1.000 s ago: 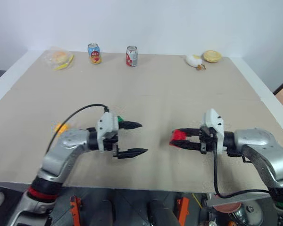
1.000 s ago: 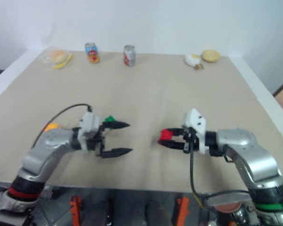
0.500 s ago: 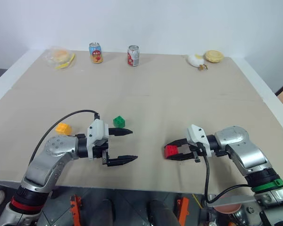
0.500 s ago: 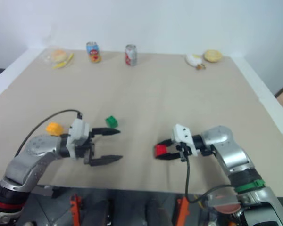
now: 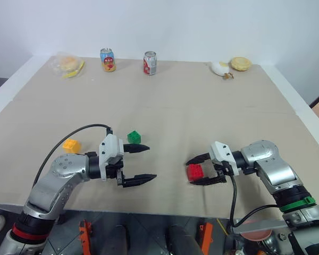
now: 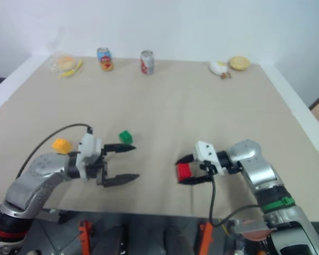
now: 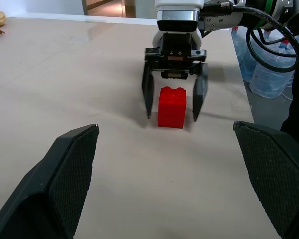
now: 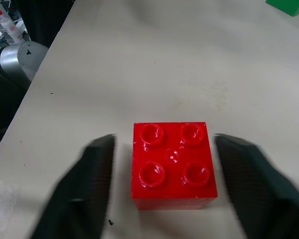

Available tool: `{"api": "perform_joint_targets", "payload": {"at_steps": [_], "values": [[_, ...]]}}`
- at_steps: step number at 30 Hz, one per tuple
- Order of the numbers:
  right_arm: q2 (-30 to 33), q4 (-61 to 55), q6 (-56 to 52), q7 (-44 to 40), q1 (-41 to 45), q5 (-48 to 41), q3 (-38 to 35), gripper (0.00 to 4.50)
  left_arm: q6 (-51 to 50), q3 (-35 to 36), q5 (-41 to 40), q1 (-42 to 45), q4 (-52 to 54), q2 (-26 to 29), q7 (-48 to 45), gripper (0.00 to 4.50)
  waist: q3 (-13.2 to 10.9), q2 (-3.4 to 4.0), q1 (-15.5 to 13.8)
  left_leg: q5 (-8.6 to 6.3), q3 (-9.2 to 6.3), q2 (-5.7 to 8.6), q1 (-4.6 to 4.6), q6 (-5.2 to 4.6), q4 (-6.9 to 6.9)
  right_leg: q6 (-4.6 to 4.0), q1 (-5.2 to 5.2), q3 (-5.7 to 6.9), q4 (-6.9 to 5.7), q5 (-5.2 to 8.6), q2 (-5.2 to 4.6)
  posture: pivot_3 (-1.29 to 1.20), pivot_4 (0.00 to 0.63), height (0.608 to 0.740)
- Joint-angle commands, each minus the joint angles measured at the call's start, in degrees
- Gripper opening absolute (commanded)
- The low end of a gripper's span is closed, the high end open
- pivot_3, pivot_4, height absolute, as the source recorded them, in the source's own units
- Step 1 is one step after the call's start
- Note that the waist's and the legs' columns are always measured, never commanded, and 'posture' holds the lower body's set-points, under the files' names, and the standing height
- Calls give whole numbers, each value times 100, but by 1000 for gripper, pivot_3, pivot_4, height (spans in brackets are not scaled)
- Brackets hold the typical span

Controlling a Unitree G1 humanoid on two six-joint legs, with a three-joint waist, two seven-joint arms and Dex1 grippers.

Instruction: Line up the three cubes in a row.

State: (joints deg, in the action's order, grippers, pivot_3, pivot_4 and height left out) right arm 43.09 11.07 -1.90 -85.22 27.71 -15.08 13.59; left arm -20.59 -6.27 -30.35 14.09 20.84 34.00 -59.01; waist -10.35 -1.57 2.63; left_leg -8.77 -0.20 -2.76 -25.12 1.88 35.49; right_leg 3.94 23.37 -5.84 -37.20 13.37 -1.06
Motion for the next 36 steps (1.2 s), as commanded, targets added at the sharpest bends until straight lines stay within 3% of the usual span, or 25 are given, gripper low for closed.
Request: {"api": "perform_joint_targets", "payload": {"at_steps": [1, 8, 14, 21, 29, 36], "values": [[78, -488, -327, -87, -2, -343, -253, 4462, -41, 78, -71, 74, 129, -77, 123, 4500, 0, 0, 0, 0, 0, 0, 0, 0, 0, 0, 0, 0, 0, 0, 0, 0, 150, 733], [-90, -1595, -1865, 869, 350, -1412, -1063, 4462, -105, 385, 170, 310, -394, -322, 882, 4500, 0, 0, 0, 0, -5, 0, 0, 0, 2, 1, -1, 2, -4, -3, 2, 0, 150, 733], [-599, -2076, -2464, 2114, 666, -1276, -1080, 4462, 6, 457, 683, 1126, -1771, -358, 1263, 4500, 0, 0, -5, 3, -15, -2, 1, 1, 2, -4, 0, 9, -6, -7, 9, 0, 150, 733], [-885, -2182, -2587, 2599, 682, -1327, -1095, 4462, 378, 95, 1270, 1628, -2868, -707, 1250, 4500, 0, -1, -9, -1, -14, 7, -16, 12, -3, 14, 2, 5, -3, 0, 2, 0, 150, 733], [-951, -2303, -2673, 2838, 687, -1366, -1132, 4462, 404, -96, 1703, 1737, -3321, -901, 1236, 4500, 0, 0, 2, -1, -22, 2, -18, 12, -8, 25, 8, 9, -5, -6, 10, 0, 150, 733], [-913, -2334, -2710, 2787, 644, -1403, -1105, 4500, 446, -57, 1795, 1703, -3366, -936, 1184, 2403, 0, 0, 0, -1, -21, 2, -18, 12, -3, 13, 6, 8, -5, -3, 9, 0, 150, 733]]}}
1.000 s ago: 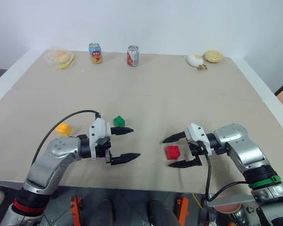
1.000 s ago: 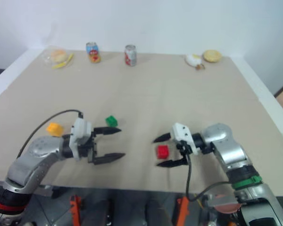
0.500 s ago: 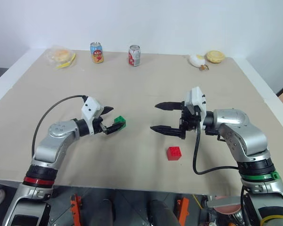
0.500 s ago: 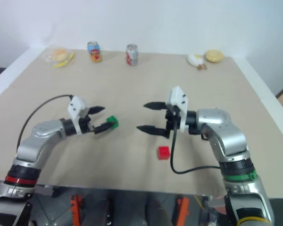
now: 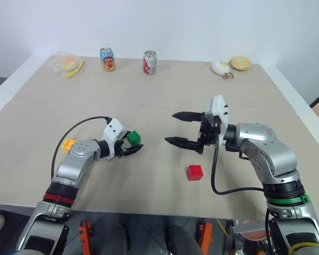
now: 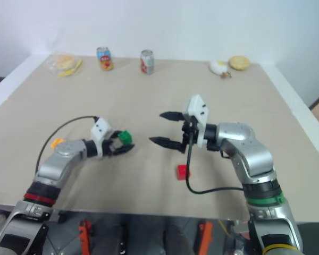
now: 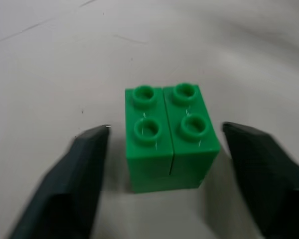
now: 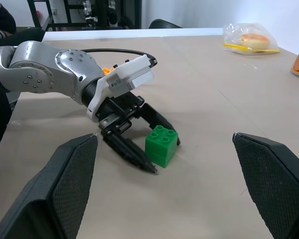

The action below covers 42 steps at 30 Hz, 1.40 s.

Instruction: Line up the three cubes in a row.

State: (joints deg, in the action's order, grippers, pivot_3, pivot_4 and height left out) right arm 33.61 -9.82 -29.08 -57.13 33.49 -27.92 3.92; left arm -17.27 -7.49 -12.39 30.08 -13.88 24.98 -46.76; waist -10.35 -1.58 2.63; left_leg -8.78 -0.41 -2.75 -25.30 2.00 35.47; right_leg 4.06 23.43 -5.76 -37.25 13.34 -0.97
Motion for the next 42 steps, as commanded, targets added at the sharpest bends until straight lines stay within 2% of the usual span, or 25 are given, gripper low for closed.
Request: {"api": "perform_joint_targets", "payload": {"at_steps": [1, 3, 4, 8, 12, 19, 25, 31, 42], "values": [[39, -239, 5, -38, 65, -121, -133, 4500, 105, 65, 0, 97, 122, -43, -42, 2010, 0, 0, 0, 0, 0, 0, 0, 0, 0, 0, 0, 0, 0, 0, 0, 0, 150, 733], [44, -227, 2, -64, 71, -119, -124, 4500, 98, 56, 0, 77, 150, -54, -62, 1414, 0, 0, 0, 0, 0, 0, 0, 0, 0, 1, 0, 0, 0, 0, 0, 0, 150, 733], [46, -221, 3, -76, 76, -118, -122, 4500, 111, 42, 0, 64, 162, -53, -100, 1350, 0, 0, -1, 0, 0, 0, 0, 0, 0, 1, 0, 0, 0, -1, 0, 0, 150, 733], [152, -421, -57, -189, -51, -271, -238, 4500, 108, -25, -220, -49, 506, -1, -594, 1355, 0, 0, 0, 0, 0, 0, -1, 0, -1, 2, 1, 0, 0, 0, 0, 0, 150, 733], [571, -853, -174, -555, -513, -554, -386, 4500, -13, -129, -604, -155, 1095, 148, -1366, 1355, 0, 0, -12, -1, -1, 0, -5, 1, -4, 3, 2, 1, 0, 2, -1, 0, 150, 733], [1315, -1568, -438, -751, -1590, -968, -832, 4500, 168, -1004, -498, -205, 1640, 305, -2437, 1355, 1, 1, -2, -4, -1, 6, -3, 3, -2, -7, -3, 2, 0, 23, -9, 0, 150, 733], [1427, -1769, -499, -538, -1854, -1067, -1067, 4500, 578, -1394, -82, 59, 1121, 170, -2573, 1355, 1, 0, 3, 3, 1, -1, 17, -7, 0, -23, -6, 5, -1, 5, -3, 0, 150, 733], [1439, -1922, -530, -375, -1992, -1122, -1131, 4500, 808, -1452, 123, 306, 640, -54, -2576, 1355, 1, 0, 0, 5, 9, 1, 9, -9, 9, -18, -6, -2, 0, 3, -8, 0, 150, 733], [1451, -1922, -483, -319, -2064, -1124, -1120, 4500, 754, -1460, 182, 186, 592, -143, -2623, 1355, 1, 0, -2, 4, 2, 1, 6, -8, 1, -11, -5, -1, 0, 12, -4, 0, 150, 733]]}}
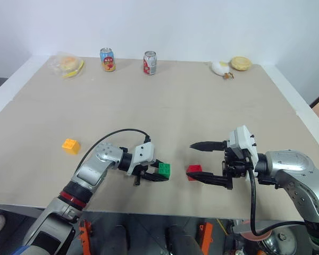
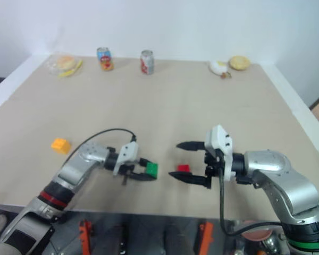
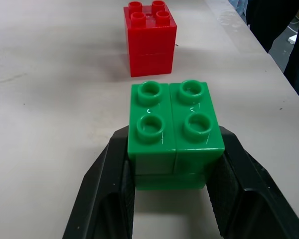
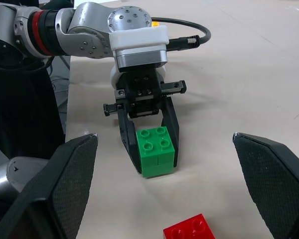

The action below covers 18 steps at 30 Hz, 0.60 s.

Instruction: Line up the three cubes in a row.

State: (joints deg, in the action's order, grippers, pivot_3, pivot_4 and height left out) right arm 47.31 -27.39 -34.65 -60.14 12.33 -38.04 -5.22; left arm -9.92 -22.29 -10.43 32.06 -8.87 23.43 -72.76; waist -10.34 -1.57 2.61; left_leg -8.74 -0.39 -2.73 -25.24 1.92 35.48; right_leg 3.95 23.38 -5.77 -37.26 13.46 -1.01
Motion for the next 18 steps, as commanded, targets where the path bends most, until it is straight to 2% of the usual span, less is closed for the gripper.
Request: {"api": "perform_joint_targets", "payload": {"at_steps": [1, 6, 7, 8, 13, 18], "values": [[79, -148, 82, -25, 67, -110, -197, 4500, 12, 25, -8, -26, 102, 22, -26, 1355, 0, 0, 0, 0, 0, 0, 1, 0, 1, 0, -1, 0, 0, 0, 0, 0, 150, 733], [65, -99, 97, -36, 126, -101, -167, 4500, -17, 47, 36, -24, 76, 15, 17, 1355, 0, 0, -1, 0, 0, 0, 0, 0, 2, 0, -1, 0, 0, -1, 0, 0, 150, 733], [64, -98, 97, -36, 128, -102, -166, 4500, -24, 44, 36, -26, 84, 16, 14, 2358, 0, 0, -1, 0, 1, 0, 0, 0, 2, 0, -1, 0, 0, -1, 0, 0, 150, 733], [63, -103, 94, -35, 128, -106, -166, 4500, -31, 44, 32, -30, 95, 17, 11, 2568, 0, 0, -1, 0, 0, 0, 0, 0, 2, 0, -1, 0, 0, -1, 0, 0, 150, 733], [70, -110, 92, -40, 116, -115, -181, 4500, -55, 40, 21, -54, 143, 32, -8, 4360, 0, 0, -1, 0, 0, 0, 0, 0, 1, 0, -1, 0, 0, -1, 0, 0, 150, 733], [77, -164, 60, -28, 102, -166, -221, 4500, -255, 214, -254, -73, 430, 48, -49, 4470, 0, 0, 0, 0, 0, 0, 0, 0, 2, 0, -1, 0, 0, -1, 0, 0, 150, 733]]}}
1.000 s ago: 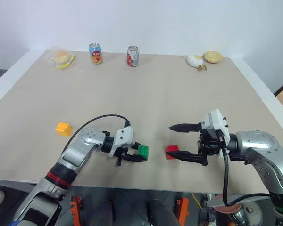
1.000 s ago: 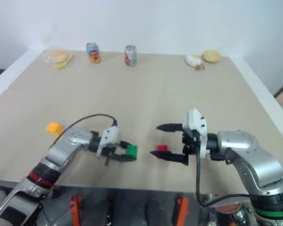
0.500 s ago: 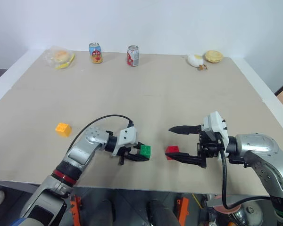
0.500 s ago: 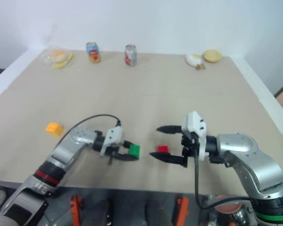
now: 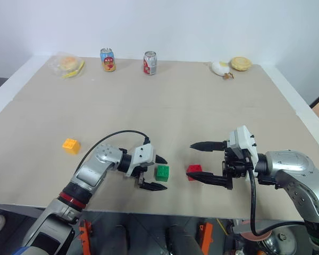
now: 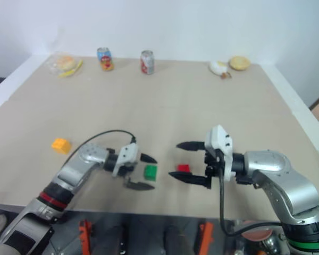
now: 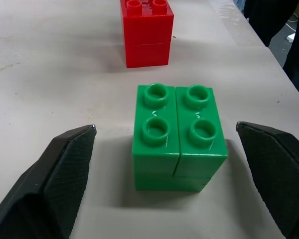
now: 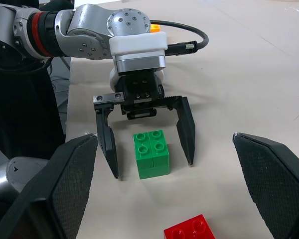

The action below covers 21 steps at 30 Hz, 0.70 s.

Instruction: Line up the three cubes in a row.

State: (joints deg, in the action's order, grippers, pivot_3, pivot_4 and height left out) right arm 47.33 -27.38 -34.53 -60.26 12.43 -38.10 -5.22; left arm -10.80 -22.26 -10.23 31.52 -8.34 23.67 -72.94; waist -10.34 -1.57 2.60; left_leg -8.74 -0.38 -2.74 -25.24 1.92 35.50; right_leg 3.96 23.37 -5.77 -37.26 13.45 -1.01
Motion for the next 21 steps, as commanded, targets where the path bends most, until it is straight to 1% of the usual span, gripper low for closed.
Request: {"api": "perform_joint_targets", "payload": {"at_steps": [1, 6, 9, 11, 13, 15, 17, 21], "values": [[75, -192, 24, -12, 98, -220, -262, 4500, -379, 363, -486, -33, 573, 12, 20, 4470, 0, 0, 0, 0, 0, 0, 0, 0, 0, 0, 0, 0, 0, 0, 0, 0, 150, 733], [-68, -308, -155, 191, 318, -829, -542, 4500, -1727, 1459, -1707, -195, 1709, 39, 795, 4470, -1, 0, 12, 0, -2, -3, -1, 0, -1, 1, 1, 2, -1, 0, 1, 0, 150, 733], [-331, -301, -332, 541, 701, -1257, -553, 4500, -2298, 2319, -2170, -381, 2321, 6, 1776, 4470, 0, 0, 17, 0, -5, -7, 8, 0, -1, 2, -5, 4, -1, -2, 5, 0, 150, 733], [-527, -230, -401, 751, 993, -1300, -387, 4500, -2507, 2841, -2308, -556, 2630, 72, 2352, 4470, -1, -1, 27, 0, -6, -11, 10, 0, 0, -1, -5, 5, -2, -5, 9, 0, 150, 733], [-746, -72, -434, 887, 1281, -1173, -135, 4500, -2554, 3259, -2273, -786, 2796, 230, 2763, 4470, -1, -1, 22, 0, -5, -15, 12, 0, 0, -3, -4, 4, -3, -11, 14, 0, 150, 733], [-1063, 273, -341, 927, 1673, -749, 411, 4500, -2527, 3835, -2205, -1152, 2799, 532, 3020, 4470, 0, -3, 46, 1, -8, -18, 14, 0, 0, -5, -4, 4, -3, -12, 19, 0, 150, 733], [-1282, 525, -201, 858, 1914, -432, 791, 4500, -2476, 4178, -2206, -1434, 2787, 757, 3135, 4470, 0, -4, 55, 1, -3, -25, 17, 0, -1, -12, -2, 3, -3, -15, 24, 0, 150, 733], [-1696, 1035, 188, 587, 2274, 70, 1361, 4500, -2251, 4586, -2138, -2063, 2710, 1105, 3096, 4470, -1, -6, 13, 0, 0, -25, 7, 2, -2, -15, 5, 4, -2, -10, 20, 0, 150, 733]]}}
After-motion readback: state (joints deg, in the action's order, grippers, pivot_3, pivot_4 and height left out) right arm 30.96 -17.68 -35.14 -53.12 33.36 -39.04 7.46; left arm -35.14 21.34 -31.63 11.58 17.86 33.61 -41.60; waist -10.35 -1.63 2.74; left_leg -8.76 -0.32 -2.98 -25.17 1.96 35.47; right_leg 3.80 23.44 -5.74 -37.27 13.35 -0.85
